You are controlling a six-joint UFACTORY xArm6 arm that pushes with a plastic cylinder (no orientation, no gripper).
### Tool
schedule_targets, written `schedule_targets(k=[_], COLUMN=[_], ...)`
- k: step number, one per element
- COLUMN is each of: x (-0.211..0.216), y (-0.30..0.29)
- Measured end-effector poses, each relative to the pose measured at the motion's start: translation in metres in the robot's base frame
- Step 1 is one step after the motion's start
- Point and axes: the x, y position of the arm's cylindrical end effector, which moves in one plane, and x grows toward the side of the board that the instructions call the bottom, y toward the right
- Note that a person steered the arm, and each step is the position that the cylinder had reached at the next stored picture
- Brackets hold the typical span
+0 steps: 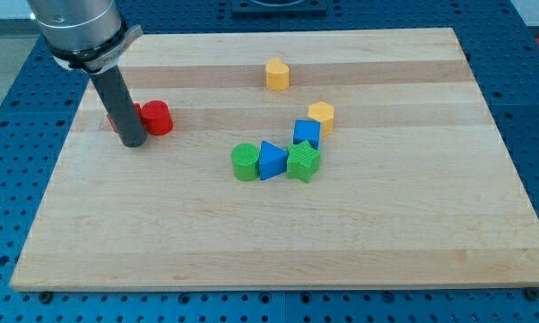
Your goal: Move the green star towards the bottom center
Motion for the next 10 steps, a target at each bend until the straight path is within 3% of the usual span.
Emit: schedule_targets(k=[1,2,3,4,5,8,10], x=[0.008,0.035,0.016,-0.042,-0.030,0.064,0.066], y=[0.005,0.062,0.136,0.165,0.178,0.244,0.226])
